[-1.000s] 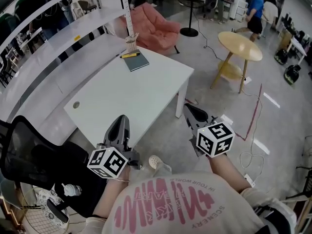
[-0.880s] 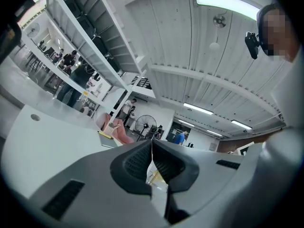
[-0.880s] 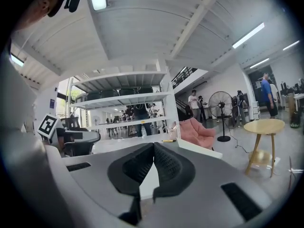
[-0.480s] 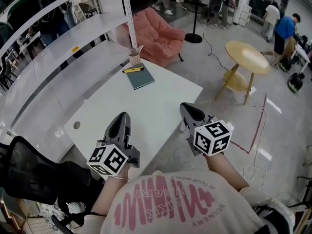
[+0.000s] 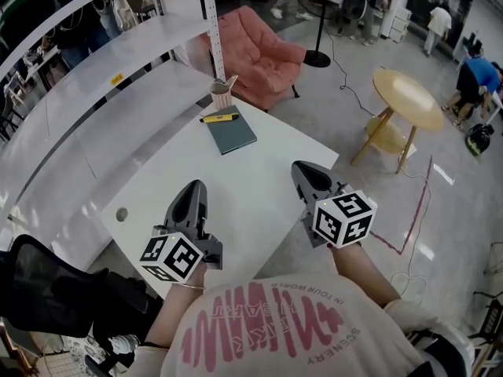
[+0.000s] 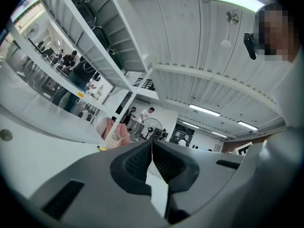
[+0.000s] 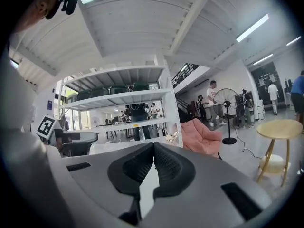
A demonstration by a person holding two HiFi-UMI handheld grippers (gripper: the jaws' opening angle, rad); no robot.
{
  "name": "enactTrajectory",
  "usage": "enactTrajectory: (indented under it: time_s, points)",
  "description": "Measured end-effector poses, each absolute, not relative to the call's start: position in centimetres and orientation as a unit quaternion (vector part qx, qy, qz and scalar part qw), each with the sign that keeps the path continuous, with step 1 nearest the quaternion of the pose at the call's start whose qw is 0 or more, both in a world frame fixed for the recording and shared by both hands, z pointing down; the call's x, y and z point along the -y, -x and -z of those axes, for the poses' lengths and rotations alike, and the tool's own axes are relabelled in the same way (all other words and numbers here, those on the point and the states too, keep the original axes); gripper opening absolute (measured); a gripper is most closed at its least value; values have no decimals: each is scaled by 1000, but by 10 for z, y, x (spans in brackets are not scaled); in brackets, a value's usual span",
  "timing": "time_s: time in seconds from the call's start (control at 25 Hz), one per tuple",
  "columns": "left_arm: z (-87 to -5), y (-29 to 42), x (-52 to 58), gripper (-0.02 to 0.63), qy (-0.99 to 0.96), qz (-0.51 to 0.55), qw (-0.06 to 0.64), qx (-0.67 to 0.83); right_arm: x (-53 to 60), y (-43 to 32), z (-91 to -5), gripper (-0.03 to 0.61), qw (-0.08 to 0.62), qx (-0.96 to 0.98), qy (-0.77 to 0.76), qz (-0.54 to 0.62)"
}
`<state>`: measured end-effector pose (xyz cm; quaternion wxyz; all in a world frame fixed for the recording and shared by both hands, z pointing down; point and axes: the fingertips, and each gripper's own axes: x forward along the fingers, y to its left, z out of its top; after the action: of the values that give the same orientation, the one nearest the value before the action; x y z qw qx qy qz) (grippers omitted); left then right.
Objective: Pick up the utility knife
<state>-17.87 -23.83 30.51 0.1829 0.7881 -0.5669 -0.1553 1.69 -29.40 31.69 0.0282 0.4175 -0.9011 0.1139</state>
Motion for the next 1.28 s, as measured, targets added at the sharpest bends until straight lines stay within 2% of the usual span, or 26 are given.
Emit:
enactTrajectory:
  time_s: [0.56, 0.88, 1.28]
  points:
    - [-373, 246, 245, 26, -748, 145, 217, 610, 356, 38, -361, 15, 63, 907, -404, -106]
    - [-388, 285, 220, 26, -712, 150, 213, 652, 384, 65, -374, 15, 48, 912, -389, -120]
    - [-418, 295, 239, 26, -662, 164, 230, 694, 442, 85, -402, 15, 78, 927, -345, -120]
